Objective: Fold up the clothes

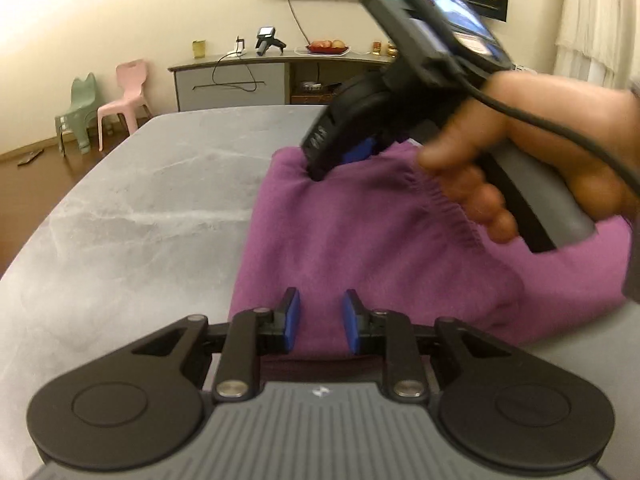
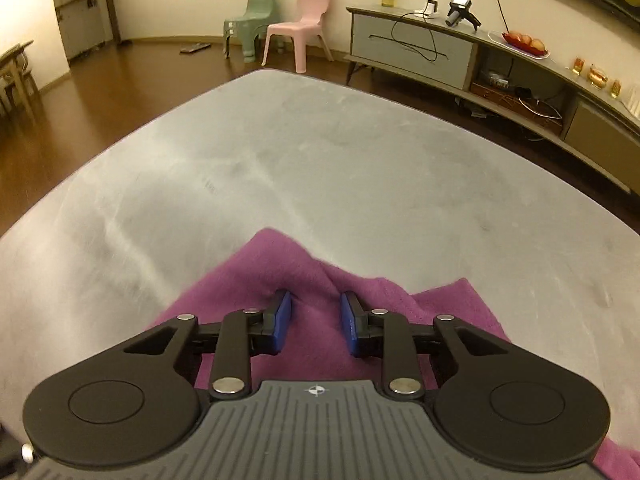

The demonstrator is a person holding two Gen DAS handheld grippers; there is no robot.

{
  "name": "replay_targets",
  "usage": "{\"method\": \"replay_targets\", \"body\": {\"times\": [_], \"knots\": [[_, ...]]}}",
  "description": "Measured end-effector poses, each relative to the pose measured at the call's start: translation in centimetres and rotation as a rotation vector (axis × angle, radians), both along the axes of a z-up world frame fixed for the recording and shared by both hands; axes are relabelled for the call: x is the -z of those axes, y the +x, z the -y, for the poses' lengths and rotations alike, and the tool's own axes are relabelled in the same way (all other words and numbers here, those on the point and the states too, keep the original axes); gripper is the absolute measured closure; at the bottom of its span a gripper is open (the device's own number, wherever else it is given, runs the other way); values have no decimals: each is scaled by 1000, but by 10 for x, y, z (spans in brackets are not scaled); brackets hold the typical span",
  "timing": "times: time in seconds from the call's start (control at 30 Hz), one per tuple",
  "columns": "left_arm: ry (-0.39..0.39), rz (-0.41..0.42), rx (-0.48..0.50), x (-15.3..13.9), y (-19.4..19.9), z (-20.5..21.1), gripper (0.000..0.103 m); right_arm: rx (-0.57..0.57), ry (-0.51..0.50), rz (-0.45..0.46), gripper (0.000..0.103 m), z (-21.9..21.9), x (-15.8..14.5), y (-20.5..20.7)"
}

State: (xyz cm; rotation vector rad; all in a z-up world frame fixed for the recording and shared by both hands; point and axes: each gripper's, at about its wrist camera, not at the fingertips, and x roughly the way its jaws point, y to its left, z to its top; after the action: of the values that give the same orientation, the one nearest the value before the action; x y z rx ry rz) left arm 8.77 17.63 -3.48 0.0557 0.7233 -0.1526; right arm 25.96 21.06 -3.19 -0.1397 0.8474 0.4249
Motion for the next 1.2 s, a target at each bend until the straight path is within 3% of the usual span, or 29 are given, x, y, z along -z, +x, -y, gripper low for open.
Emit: {"method": "replay_targets", "body": {"times": [0.13,0.27,0.33,0.4,0.6,0.67,0.73,0.8,0.9,0.97,1.1,1.2], "knots": [[-20,-13,-4,-2,2,-4,80,-10,34,-45,72,9,-5,14],[-63,-2,-24,-10,-4,-14,80,74,198,40,71,64,-49,-8],[-91,11,-43,-17,-4,-21,80,80,221,64,71,93,-59,-32],[-121,18,-61,-22,-3,-26,80,59,182,50,71,115,-51,-61],[-6,-23,-74,-13,4,-2,80,49,39,19,66,156,1,-141],[-26,16,-49,-25,-4,8,79,86,90,34,64,177,-6,-162],[-38,61,0,-35,-14,24,76,122,138,54,49,201,-16,-182],[-31,68,57,-38,-17,46,76,146,132,82,44,229,-26,-203],[-11,56,119,-34,-16,79,76,297,81,168,30,290,-34,-226],[-9,46,151,-32,-16,99,76,454,49,223,27,336,-34,-237],[-93,1,245,-40,-20,137,69,720,104,238,16,417,-28,-249],[-161,-58,294,-44,-11,177,58,814,131,209,14,452,-14,-256]]}}
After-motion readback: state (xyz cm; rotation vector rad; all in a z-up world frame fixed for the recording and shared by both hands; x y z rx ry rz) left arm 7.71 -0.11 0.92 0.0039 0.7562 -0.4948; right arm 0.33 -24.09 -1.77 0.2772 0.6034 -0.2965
